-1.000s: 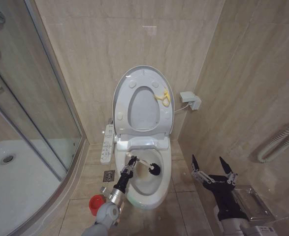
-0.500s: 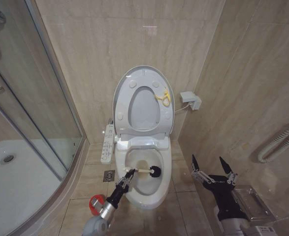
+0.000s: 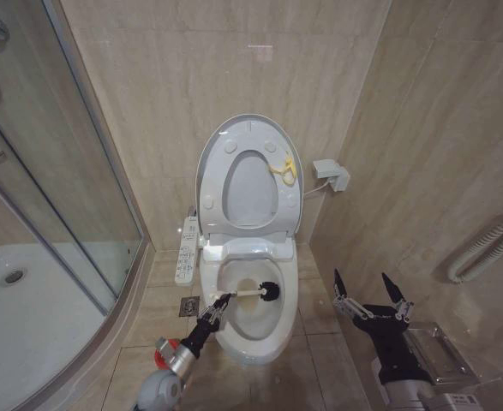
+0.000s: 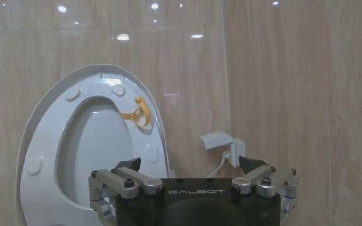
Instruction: Open the toilet lid, clean the toilet bowl with a toilet brush, close the toilet lid, and flush.
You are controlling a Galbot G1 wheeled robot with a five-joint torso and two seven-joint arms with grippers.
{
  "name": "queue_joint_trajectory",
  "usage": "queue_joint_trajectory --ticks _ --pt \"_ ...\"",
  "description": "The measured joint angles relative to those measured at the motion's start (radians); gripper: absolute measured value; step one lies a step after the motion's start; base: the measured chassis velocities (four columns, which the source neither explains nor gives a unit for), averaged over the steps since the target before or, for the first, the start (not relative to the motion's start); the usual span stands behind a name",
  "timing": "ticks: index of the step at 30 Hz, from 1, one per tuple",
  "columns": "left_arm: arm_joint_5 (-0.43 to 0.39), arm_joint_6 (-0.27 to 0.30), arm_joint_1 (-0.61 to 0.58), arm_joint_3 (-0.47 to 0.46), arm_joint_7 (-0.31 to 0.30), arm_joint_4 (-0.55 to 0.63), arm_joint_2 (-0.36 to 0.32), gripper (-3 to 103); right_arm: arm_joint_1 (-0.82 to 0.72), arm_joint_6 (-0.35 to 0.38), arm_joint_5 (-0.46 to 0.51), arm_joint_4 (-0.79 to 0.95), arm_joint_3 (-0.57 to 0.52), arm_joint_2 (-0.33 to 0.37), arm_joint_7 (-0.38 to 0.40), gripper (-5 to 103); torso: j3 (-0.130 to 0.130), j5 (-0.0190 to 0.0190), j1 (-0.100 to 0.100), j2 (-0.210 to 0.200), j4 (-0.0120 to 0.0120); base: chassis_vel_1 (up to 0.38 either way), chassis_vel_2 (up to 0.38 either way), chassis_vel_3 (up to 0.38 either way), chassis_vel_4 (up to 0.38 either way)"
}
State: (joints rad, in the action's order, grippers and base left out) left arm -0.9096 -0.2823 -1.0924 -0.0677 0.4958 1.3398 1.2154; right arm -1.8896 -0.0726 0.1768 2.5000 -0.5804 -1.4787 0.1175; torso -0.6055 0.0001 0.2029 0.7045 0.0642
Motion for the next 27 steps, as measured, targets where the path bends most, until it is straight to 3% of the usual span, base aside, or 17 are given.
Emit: queue_joint_trajectory --ticks 3,7,17,23,27 --pt "0.016 -0.004 0.004 0.003 -0.021 -0.002 0.002 16 0.000 0.000 0.000 0.000 0.000 0.000 0.000 100 0.000 -0.0002 0.000 0.000 0.0000 0.000 0.000 0.000 0.000" --pt "0.109 -0.049 0.016 0.006 -0.082 -0.023 0.011 16 0.000 0.000 0.000 0.000 0.000 0.000 0.000 100 0.000 -0.0003 0.000 0.000 0.0000 0.000 0.000 0.000 0.000" --pt "0.117 -0.081 -0.016 -0.010 -0.048 0.057 -0.014 16 0.000 0.000 0.000 0.000 0.000 0.000 0.000 100 0.000 -0.0003 0.000 0.000 -0.0001 0.000 0.000 0.000 0.000" --pt "0.049 -0.068 -0.069 -0.044 -0.019 0.110 -0.087 15 0.000 0.000 0.000 0.000 0.000 0.000 0.000 100 0.000 0.0000 0.000 0.000 -0.0006 0.000 0.000 0.000 0.000" --pt "-0.021 -0.056 -0.051 -0.036 -0.012 0.101 -0.064 15 0.000 0.000 0.000 0.000 0.000 0.000 0.000 100 0.000 -0.0001 0.000 0.000 -0.0002 0.000 0.000 0.000 0.000"
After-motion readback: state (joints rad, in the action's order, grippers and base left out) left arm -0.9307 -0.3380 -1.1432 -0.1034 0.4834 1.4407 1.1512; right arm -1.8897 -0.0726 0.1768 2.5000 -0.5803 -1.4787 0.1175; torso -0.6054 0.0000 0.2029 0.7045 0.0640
